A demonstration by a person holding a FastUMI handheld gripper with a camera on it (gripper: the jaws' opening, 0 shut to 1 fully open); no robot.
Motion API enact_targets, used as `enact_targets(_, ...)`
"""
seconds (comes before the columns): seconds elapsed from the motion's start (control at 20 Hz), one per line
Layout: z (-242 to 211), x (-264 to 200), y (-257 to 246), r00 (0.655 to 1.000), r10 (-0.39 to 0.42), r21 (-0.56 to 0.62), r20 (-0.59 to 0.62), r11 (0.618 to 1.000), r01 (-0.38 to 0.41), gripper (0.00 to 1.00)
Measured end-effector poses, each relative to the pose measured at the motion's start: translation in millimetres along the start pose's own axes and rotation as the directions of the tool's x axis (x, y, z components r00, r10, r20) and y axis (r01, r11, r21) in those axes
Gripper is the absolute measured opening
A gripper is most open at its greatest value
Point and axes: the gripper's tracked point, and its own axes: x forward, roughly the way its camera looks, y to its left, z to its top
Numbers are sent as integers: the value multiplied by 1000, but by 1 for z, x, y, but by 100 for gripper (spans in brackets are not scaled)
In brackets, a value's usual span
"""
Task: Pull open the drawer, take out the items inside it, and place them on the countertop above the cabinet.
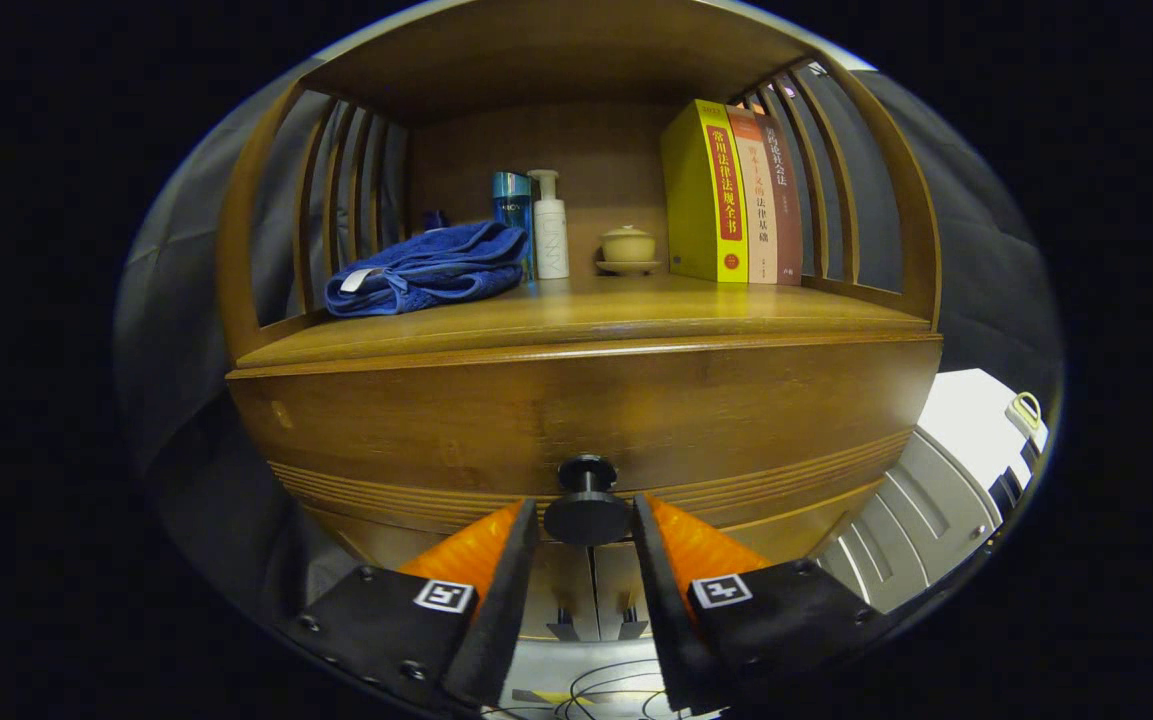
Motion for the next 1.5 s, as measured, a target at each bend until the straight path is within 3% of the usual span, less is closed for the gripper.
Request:
enact_targets(0.1, -2, -1, -3, 1000, -9, -9, 2, 1000, 9, 58)
enact_targets(0.65, -3, -16, -1, 1000, -30, -33, -10, 999, 30, 48)
enact_targets(1.45, -9, -40, 0, 1000, -28, -1, -5, 1000, 28, 46)
enact_targets(1.5, -8, -50, 2, 1000, -20, 2, 11, 1000, 20, 34)
